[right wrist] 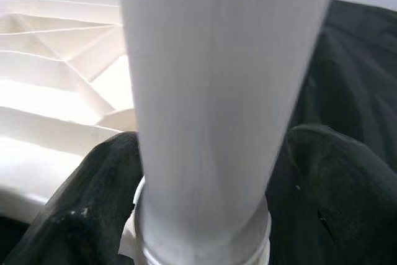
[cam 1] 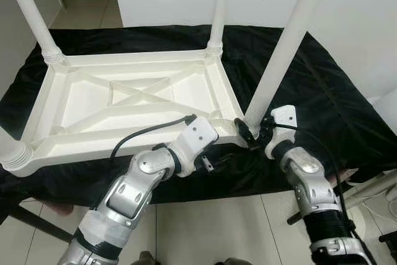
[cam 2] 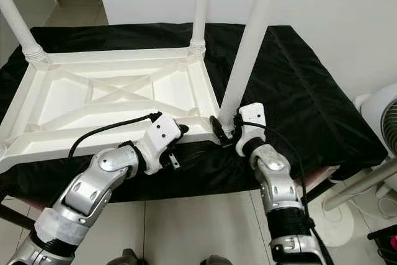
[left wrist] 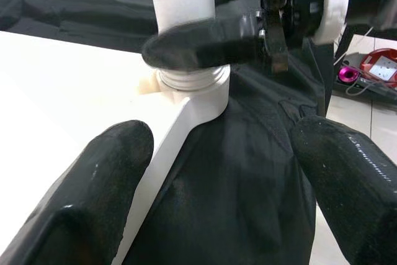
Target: Building children table
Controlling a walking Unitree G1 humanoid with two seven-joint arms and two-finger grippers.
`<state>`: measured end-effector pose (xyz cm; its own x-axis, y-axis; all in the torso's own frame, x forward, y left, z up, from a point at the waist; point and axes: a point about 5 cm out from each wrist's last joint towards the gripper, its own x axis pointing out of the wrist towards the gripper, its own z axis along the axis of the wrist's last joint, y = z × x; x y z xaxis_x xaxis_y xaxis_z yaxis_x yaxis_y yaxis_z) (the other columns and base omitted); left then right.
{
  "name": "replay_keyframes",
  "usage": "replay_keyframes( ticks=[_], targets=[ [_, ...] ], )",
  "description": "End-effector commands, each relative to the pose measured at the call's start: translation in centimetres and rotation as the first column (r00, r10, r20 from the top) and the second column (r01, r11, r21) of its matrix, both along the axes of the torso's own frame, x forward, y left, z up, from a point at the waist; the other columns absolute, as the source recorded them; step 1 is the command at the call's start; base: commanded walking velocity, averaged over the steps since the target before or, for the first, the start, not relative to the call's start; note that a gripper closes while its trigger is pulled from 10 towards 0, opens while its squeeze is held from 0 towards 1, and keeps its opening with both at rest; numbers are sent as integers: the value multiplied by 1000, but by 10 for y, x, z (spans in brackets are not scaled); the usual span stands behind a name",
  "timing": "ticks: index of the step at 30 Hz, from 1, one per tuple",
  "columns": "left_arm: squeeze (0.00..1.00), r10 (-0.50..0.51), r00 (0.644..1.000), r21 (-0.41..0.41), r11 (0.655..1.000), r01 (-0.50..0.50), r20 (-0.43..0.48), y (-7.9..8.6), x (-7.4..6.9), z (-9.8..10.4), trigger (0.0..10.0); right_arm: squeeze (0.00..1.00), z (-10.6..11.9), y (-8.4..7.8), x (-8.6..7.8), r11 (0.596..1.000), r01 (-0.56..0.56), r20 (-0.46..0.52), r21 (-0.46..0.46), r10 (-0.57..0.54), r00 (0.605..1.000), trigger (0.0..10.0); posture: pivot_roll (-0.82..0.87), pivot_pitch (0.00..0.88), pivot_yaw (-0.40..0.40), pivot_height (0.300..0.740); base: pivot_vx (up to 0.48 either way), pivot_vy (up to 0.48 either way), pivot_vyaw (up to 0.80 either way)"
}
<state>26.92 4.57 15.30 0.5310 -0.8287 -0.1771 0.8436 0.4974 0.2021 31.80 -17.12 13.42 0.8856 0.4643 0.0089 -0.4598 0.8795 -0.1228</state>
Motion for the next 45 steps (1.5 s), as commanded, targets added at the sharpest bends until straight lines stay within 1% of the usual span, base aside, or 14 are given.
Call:
replay_keyframes(
  ticks=[1, 8, 9, 10, 11, 12, 23, 24, 30, 32, 33, 41, 44, 45],
  targets=[
    [0, 6, 1000, 1, 1000, -6, -5, 1, 3, 0, 10000, 0, 2, 2, 3, 997, -74, 6, -15, 74, 997, 10000, -93, 0, 10, 740, 0, 0, 0],
    [0, 1, 1000, -2, 1000, -1, 2, -1, 5, 2, 10000, 0, 3, 1, 18, 986, -143, -7, -91, 143, 990, 10000, -95, 0, 15, 740, 0, 0, 0],
    [0, 0, 1000, -2, 1000, 0, 2, -1, 5, 2, 10000, 0, 3, 1, 19, 984, -148, -12, -94, 148, 989, 9373, -95, 0, 15, 740, 0, 0, 0],
    [0, 0, 1000, -2, 1000, 0, 2, -1, 5, 2, 10000, 0, 3, 1, 19, 984, -148, -12, -94, 148, 989, 9373, -95, 0, 15, 740, 0, 0, 0],
    [0, -1, 1000, -2, 1000, 1, 3, -1, 5, 2, 10000, 0, 0, 0, 20, 983, -154, -28, -101, 152, 988, 2941, -93, 0, 14, 740, 0, 0, 0],
    [0, 0, 1000, -2, 1000, 0, 3, -1, 5, 2, 10000, 0, -2, -1, 20, 982, -162, -41, -99, 158, 986, 0, -89, 0, 12, 740, 0, 0, 0],
    [0, 8, 1000, -1, 1000, -8, -2, 1, 3, 1, 10000, 0, -14, -9, 15, 980, -180, -68, -84, 174, 982, 0, -82, 0, 9, 740, 0, 0, 0],
    [0, 7, 1000, -2, 1000, -7, -3, 1, 3, 1, 10000, 0, -16, -8, 15, 981, -176, -70, -80, 170, 983, 10000, -82, 0, 9, 740, 0, 0, 0],
    [0, 8, 1000, -2, 1000, -8, -5, 1, 3, 2, 10000, 0, -22, -1, 9, 990, -142, -67, -9, 141, 988, 10000, -82, 0, 8, 740, 0, 0, 0],
    [0, 7, 1000, -1, 1000, -8, -6, 2, 3, 2, 10000, 0, -24, 2, 9, 995, -97, -67, -19, 95, 993, 10000, -83, 2, 7, 740, 0, 0, 0],
    [0, 7, 1000, -2, 1000, -7, -7, 2, 2, 2, 10000, 0, -26, 6, 9, 1000, -19, -70, -22, 18, 997, 10000, -84, 9, 6, 740, 0, 0, 0],
    [0, 7, 1000, -3, 1000, -7, -14, 2, 1, 0, 10000, 0, -30, 18, 7, 991, 130, -107, 23, -127, 986, 10000, -80, 19, 6, 740, 0, 0, 0],
    [0, 7, 1000, -4, 1000, -8, -17, 2, 0, 0, 10000, 0, -31, 25, 6, 968, 242, -130, 65, -233, 964, 10000, -79, 20, 6, 740, 0, 0, 0],
    [0, 9, 1000, -4, 1000, -9, -21, 2, -1, 0, 10000, 0, -32, 30, 4, 910, 407, -146, 80, -393, 908, 10000, -78, 25, 2, 740, 0, 0, 0]
  ],
)
